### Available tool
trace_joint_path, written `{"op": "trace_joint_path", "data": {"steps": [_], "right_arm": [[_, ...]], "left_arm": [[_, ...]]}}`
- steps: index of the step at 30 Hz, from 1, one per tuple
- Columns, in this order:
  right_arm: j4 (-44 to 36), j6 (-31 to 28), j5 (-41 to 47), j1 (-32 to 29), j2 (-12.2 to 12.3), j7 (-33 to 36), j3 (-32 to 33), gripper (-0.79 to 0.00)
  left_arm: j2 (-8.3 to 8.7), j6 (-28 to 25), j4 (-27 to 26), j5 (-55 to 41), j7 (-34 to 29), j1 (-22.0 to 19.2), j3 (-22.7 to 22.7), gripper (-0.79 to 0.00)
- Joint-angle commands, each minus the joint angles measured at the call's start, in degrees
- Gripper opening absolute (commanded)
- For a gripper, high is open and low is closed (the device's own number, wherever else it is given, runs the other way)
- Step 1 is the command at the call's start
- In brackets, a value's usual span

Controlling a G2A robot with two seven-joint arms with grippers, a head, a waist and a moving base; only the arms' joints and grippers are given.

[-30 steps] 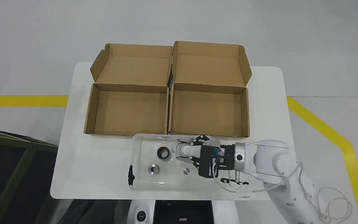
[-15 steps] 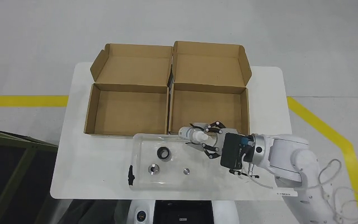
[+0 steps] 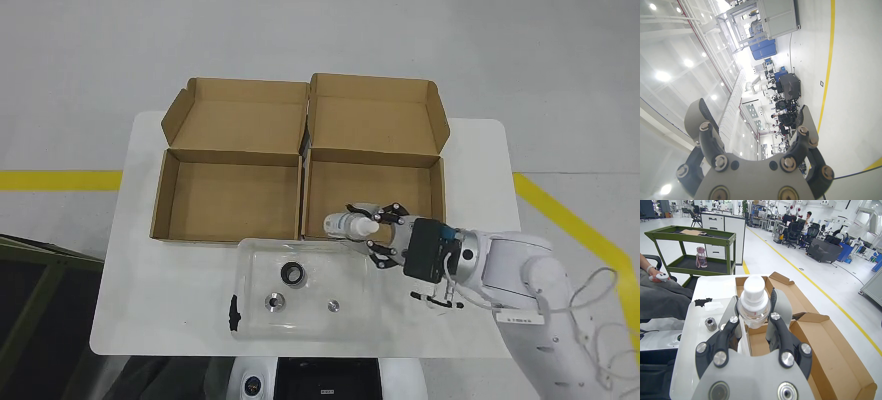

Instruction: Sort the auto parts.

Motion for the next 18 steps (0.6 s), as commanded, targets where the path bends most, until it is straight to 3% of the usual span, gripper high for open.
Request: {"op": "trace_joint_path", "data": {"steps": [1, 18], "right_arm": [[1.53, 0.64, 0.03, 1.16, -0.11, -0.17, -0.84, -0.785], [18.31, 12.62, -4.69, 16.41, -3.21, 3.9, -15.46, -0.785]], "left_arm": [[0.0, 0.0, 0.0, 0.0, 0.0, 0.0, 0.0, 0.0], [0.0, 0.0, 0.0, 0.0, 0.0, 0.0, 0.0, 0.0]]}}
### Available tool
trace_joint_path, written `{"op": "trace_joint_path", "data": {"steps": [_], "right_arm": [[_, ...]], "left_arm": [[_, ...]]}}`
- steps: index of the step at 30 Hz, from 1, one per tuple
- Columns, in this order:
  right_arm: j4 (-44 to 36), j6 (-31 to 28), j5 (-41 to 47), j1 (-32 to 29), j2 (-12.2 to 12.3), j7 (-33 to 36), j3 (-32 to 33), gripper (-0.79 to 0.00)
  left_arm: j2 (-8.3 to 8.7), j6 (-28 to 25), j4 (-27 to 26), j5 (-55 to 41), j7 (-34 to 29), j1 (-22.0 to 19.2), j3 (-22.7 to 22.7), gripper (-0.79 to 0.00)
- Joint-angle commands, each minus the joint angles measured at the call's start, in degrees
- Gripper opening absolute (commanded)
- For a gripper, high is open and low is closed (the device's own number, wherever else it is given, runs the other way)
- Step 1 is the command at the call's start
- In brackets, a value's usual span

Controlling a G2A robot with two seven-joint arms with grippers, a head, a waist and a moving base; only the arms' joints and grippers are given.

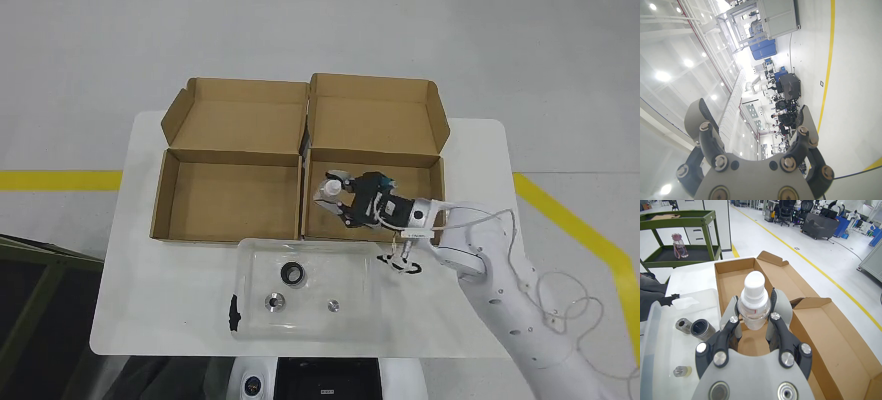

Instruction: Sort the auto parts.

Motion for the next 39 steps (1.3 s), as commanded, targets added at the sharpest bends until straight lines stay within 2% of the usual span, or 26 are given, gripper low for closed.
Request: {"op": "trace_joint_path", "data": {"steps": [1, 15, 29, 32, 33, 34, 37, 38, 39], "right_arm": [[2.85, 0.88, -0.98, 2.2, -0.47, 0.76, -1.82, -0.785], [18.58, 4.83, -0.05, 12.13, -3.8, 0.46, -9.59, -0.785], [27.4, 5.82, -0.12, 14.56, -5.37, -1.25, -11.31, -0.773], [28.43, 5.76, -0.04, 14.66, -5.57, -1.62, -11.37, -0.72], [28.7, 5.76, -0.09, 14.64, -5.63, -1.75, -11.4, -0.677], [28.86, 5.69, -0.21, 14.62, -5.69, -1.78, -11.5, -0.606], [29.36, 5.91, -0.19, 14.45, -5.88, -1.96, -11.57, -0.305], [29.55, 6.32, -0.23, 14.37, -5.91, -2.02, -11.45, -0.243], [29.58, 6.42, -0.18, 14.22, -5.94, -2.08, -11.37, -0.215]], "left_arm": [[0.0, 0.0, 0.0, 0.0, 0.0, 0.0, 0.0, 0.0], [0.0, 0.0, 0.0, 0.0, 0.0, 0.0, 0.0, 0.0], [0.0, 0.0, 0.0, 0.0, 0.0, 0.0, 0.0, 0.0], [0.0, 0.0, 0.0, 0.0, 0.0, 0.0, 0.0, 0.0], [0.0, 0.0, 0.0, 0.0, 0.0, 0.0, 0.0, 0.0], [0.0, 0.0, 0.0, 0.0, 0.0, 0.0, 0.0, 0.0], [0.0, 0.0, 0.0, 0.0, 0.0, 0.0, 0.0, 0.0], [0.0, 0.0, 0.0, 0.0, 0.0, 0.0, 0.0, 0.0], [0.0, 0.0, 0.0, 0.0, 0.0, 0.0, 0.0, 0.0]]}}
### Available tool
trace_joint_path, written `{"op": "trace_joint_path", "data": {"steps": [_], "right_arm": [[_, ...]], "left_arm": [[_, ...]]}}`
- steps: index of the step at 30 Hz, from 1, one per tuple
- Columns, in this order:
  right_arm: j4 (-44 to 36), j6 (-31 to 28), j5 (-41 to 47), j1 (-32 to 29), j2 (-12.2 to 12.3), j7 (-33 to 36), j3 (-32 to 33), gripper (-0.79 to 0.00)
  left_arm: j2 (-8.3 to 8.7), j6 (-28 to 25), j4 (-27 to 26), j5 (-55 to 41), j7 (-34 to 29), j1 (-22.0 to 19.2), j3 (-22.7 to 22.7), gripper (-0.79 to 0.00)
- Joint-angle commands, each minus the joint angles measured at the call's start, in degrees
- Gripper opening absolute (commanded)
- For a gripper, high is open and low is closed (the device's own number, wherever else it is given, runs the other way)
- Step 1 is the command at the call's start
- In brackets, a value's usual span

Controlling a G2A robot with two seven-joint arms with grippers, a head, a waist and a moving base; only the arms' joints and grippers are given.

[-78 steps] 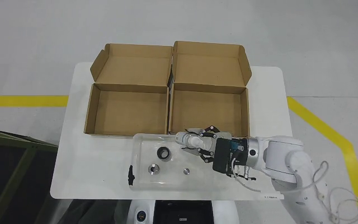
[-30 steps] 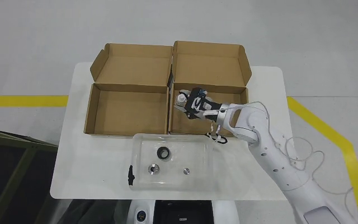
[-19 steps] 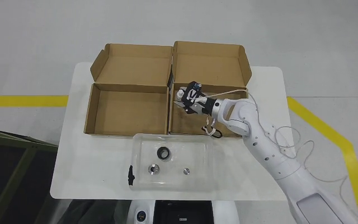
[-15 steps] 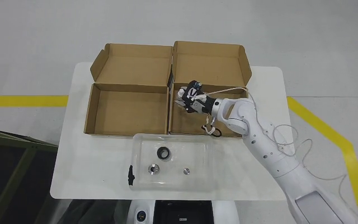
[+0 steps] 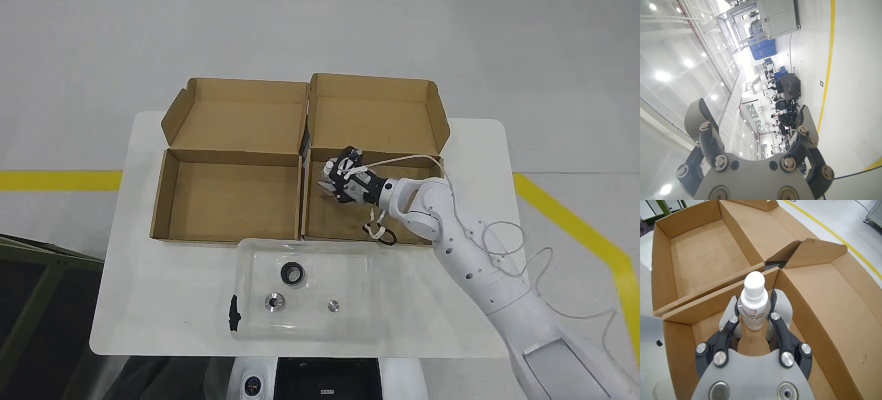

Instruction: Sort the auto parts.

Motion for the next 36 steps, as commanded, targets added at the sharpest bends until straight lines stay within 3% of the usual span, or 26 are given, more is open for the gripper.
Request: {"op": "trace_joint_path", "data": {"steps": [1, 9, 22, 36], "right_arm": [[-0.03, 0.07, 0.19, -0.3, -0.03, -0.14, 0.22, -0.197], [-4.26, -1.87, 0.17, -1.74, 0.44, -0.3, 2.24, 0.0], [-25.22, -7.93, 0.98, -9.51, 3.39, 10.67, 10.01, 0.0], [-42.75, -12.79, -1.97, -21.42, 5.95, 20.79, 13.3, 0.0]], "left_arm": [[0.0, 0.0, 0.0, 0.0, 0.0, 0.0, 0.0, 0.0], [0.0, 0.0, 0.0, 0.0, 0.0, 0.0, 0.0, 0.0], [0.0, 0.0, 0.0, 0.0, 0.0, 0.0, 0.0, 0.0], [0.0, 0.0, 0.0, 0.0, 0.0, 0.0, 0.0, 0.0]]}}
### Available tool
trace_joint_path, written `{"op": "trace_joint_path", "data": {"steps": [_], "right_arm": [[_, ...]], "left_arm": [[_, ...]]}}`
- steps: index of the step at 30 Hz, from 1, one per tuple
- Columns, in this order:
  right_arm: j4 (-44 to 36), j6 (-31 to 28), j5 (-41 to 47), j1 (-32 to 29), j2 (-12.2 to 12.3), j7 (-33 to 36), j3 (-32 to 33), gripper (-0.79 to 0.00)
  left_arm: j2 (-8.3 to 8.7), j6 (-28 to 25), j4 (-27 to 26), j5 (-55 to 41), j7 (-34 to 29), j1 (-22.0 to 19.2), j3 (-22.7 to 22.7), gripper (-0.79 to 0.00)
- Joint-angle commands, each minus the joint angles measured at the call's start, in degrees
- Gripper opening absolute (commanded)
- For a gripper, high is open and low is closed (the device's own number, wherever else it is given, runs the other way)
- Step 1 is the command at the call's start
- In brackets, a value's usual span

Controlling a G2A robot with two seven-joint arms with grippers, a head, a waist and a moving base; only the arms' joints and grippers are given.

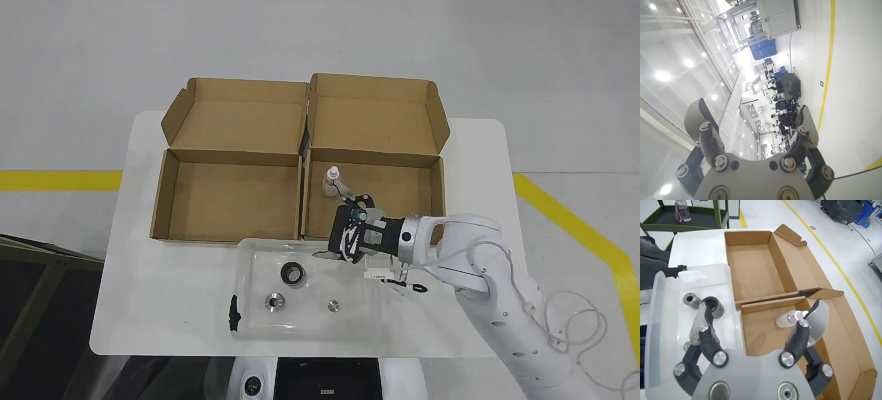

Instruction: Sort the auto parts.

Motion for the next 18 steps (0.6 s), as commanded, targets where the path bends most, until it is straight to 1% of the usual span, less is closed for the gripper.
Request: {"op": "trace_joint_path", "data": {"steps": [1, 9, 18], "right_arm": [[-2.16, -0.64, -1.04, -2.07, 0.34, 0.9, 0.04, 0.0], [-7.55, -2.57, -3.65, -7.42, 1.37, 2.01, 0.48, 0.0], [-9.27, -3.05, -7.9, -10.72, 2.11, 3.82, -0.6, 0.0]], "left_arm": [[0.0, 0.0, 0.0, 0.0, 0.0, 0.0, 0.0, 0.0], [0.0, 0.0, 0.0, 0.0, 0.0, 0.0, 0.0, 0.0], [0.0, 0.0, 0.0, 0.0, 0.0, 0.0, 0.0, 0.0]]}}
